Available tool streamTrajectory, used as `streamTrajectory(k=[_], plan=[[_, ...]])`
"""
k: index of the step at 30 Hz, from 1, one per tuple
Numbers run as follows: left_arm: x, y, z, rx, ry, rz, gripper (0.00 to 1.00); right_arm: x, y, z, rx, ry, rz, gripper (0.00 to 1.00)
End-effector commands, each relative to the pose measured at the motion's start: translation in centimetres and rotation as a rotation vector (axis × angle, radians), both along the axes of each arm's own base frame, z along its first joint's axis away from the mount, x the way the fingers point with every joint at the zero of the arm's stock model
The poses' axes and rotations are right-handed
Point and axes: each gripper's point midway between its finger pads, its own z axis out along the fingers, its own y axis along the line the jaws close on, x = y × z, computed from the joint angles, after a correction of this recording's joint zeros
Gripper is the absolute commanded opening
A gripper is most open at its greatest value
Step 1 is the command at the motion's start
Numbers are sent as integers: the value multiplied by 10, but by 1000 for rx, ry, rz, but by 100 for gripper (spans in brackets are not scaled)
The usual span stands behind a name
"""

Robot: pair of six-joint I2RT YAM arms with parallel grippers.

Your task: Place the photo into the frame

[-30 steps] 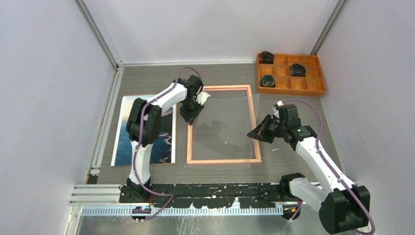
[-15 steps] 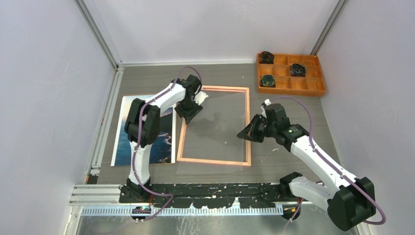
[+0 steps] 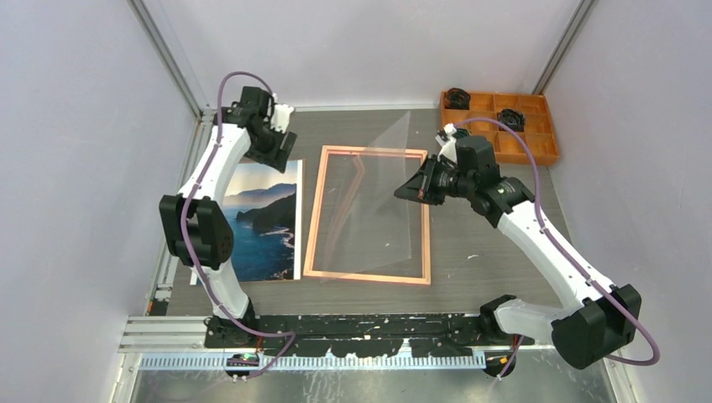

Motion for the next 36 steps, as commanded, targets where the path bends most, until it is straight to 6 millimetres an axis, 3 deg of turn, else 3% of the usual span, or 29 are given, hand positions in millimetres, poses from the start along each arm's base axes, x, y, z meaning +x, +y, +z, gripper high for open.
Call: streamTrajectory(k=[1,10,14,21,27,32,36], plan=[[-14,22,-16,23,38,81,66,4,20,59,93,-190,137,1],[-23,48,-30,43,62,143,60,16,40,111,200,-295,220,1],[-25,54,-31,38,60,161,59,29,39,108,177,-310,195,1],[-30,61,-42,59,75,171,56,77,7,30,124,-179,-59,1],[-38,55,-54,35,111,157,54,92,-11,-31,105,-101,-154,1],[-41,49,-65,6,136,136,53,91,-21,-62,86,-29,-162,1],[-42,45,-76,15,153,115,53,88,-22,-69,105,12,-144,1]])
